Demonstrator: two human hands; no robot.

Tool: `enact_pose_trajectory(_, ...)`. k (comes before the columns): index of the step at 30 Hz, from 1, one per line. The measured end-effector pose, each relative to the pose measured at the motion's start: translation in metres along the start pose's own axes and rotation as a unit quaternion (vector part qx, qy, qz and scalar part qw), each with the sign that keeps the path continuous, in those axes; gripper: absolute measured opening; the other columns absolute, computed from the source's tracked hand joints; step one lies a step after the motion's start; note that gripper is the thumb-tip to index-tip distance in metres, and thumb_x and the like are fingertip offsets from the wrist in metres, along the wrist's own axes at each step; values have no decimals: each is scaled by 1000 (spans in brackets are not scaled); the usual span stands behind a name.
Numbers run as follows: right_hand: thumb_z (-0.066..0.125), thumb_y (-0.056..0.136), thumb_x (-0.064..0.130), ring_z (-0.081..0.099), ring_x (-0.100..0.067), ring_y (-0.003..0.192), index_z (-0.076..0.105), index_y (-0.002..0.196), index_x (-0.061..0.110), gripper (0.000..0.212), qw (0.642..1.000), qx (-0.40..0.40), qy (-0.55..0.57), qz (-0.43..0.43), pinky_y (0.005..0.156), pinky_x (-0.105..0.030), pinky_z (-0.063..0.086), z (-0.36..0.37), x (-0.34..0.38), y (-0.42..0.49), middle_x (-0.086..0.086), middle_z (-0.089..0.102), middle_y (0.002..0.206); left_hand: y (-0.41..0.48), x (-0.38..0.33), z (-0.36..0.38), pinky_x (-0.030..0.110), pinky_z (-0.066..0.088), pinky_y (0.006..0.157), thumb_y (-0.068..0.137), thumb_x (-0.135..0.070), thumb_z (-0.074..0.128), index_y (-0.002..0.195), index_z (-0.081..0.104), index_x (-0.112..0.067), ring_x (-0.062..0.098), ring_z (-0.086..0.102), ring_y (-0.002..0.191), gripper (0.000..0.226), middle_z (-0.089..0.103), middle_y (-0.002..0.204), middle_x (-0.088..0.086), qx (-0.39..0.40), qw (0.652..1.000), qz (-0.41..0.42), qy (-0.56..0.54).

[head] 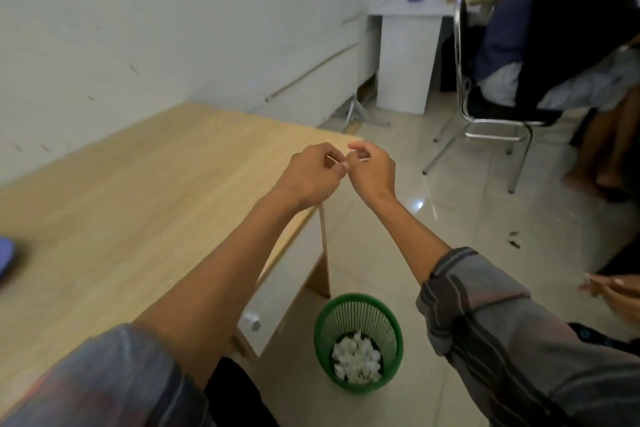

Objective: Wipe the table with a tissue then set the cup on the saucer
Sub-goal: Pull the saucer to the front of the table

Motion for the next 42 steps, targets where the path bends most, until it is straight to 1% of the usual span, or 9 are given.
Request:
enact_pose_trajectory(5,54,82,29,59,4,74,68,102,23,25,994,58,15,-93,64,-15,42,66,85,-14,6,68,90,-28,9,-98,12,37,64,93,-28,54,101,64,-21,13,58,92,14,66,100,-5,-106,994,15,17)
enact_pose_trajectory(8,55,84,29,62,-3,77,67,105,22,25,984,121,29,-127,64,-19,43,124,119,-41,8,66,85,-56,36,-152,6,34,60,94,-27,53,104,64,-20,10,57,90,17,65,99,-7,-161,986,-2,34)
enact_pose_trajectory(12,58,85,26,64,-15,81,66,107,21,24,962,221,32,-158,68,-23,45,208,154,-91,8,66,78,-107,97,-212,19,38,70,94,-25,53,106,65,-17,12,57,93,19,65,98,-6,-219,973,-62,48)
enact_pose_trajectory(20,61,85,18,67,-12,56,68,75,23,13,904,391,-22,-169,49,-19,47,353,179,-181,4,74,71,-222,240,-299,18,34,76,93,-26,55,102,67,-19,12,55,95,17,64,98,-4,-311,919,-232,62)
enact_pose_trajectory(26,61,85,23,69,-33,87,68,71,22,15,904,398,-74,-140,79,-46,57,423,175,-199,-8,74,92,-296,320,-341,24,39,78,89,-18,53,104,70,-14,22,58,96,23,67,98,5,-412,845,-341,14)
enact_pose_trajectory(31,58,89,25,69,-34,84,71,78,8,24,911,378,-114,-122,81,-39,57,455,167,-203,-13,74,95,-318,368,-345,33,46,79,88,-20,52,127,52,-7,28,57,99,41,59,121,15,-428,805,-411,-21)
enact_pose_trajectory(37,56,84,11,70,-27,80,75,86,2,21,899,402,-141,-105,69,-26,55,473,163,-212,-13,74,94,-312,384,-346,29,37,79,89,-24,50,135,45,-6,32,53,115,50,47,138,18,-410,802,-434,-23)
enact_pose_trajectory(39,54,81,6,66,-23,85,74,88,3,21,902,401,-135,-87,70,-27,53,474,160,-212,-11,73,99,-307,382,-346,32,42,77,88,-20,49,129,52,-6,31,56,110,43,53,132,18,-400,811,-426,-31)
enact_pose_trajectory(42,53,80,4,68,-27,92,72,92,4,23,910,396,-113,-53,80,-38,58,472,155,-212,-12,72,103,-303,384,-344,43,54,79,83,-6,46,91,61,-10,31,64,89,18,67,106,20,-390,820,-413,-62)
Point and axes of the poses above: each hand's wrist, its own y-axis towards the middle knuckle, its own z-axis out of the palm, x = y × z, the point moved 8 cm from there along y, towards the middle knuckle
